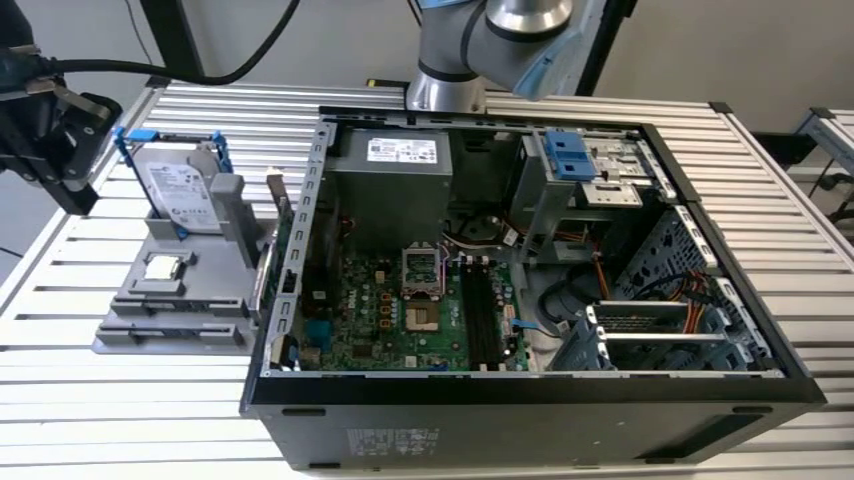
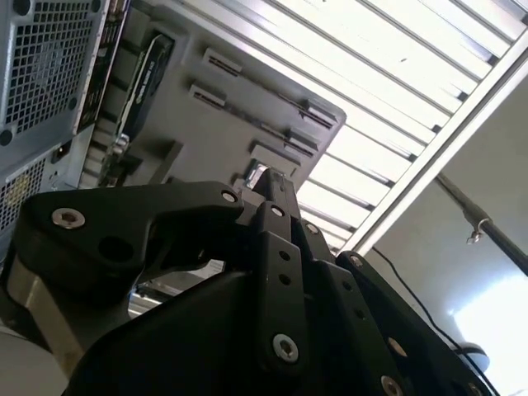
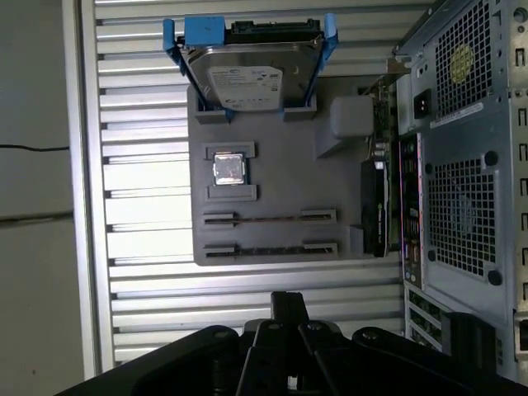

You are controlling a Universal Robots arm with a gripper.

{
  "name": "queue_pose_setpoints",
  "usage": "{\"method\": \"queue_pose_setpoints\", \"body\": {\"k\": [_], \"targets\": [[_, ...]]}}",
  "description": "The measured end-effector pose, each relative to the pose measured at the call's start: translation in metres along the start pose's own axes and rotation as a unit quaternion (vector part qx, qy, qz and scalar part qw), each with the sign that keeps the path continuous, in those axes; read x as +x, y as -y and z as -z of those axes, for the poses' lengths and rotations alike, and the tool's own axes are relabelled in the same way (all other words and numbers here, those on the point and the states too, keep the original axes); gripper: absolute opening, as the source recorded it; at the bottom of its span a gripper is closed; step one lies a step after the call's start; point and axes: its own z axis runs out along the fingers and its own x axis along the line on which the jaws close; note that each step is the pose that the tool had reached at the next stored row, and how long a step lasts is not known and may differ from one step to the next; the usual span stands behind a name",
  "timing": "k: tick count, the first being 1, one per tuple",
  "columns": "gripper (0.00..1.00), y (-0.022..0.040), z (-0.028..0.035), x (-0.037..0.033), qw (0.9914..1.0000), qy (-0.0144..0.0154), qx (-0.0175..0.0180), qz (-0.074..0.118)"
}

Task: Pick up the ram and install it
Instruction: 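Pick up the ram and move it above insertion slot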

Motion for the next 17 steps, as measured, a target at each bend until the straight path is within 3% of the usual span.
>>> {"method": "queue_pose_setpoints", "body": {"k": [4, 9, 13, 17], "targets": [[0.00, 0.0000, 0.0000, 0.0000, 0.99934, -0.0017, -0.0004, 0.036], [0.00, 0.0000, 0.0000, 0.0000, 0.99664, -0.0039, -0.0007, 0.082], [0.00, 0.0000, 0.0000, 0.0001, 0.99303, -0.0057, 0.0001, 0.118], [0.00, 0.0000, 0.0000, 0.0002, 0.98806, -0.0075, 0.0006, 0.154]]}}
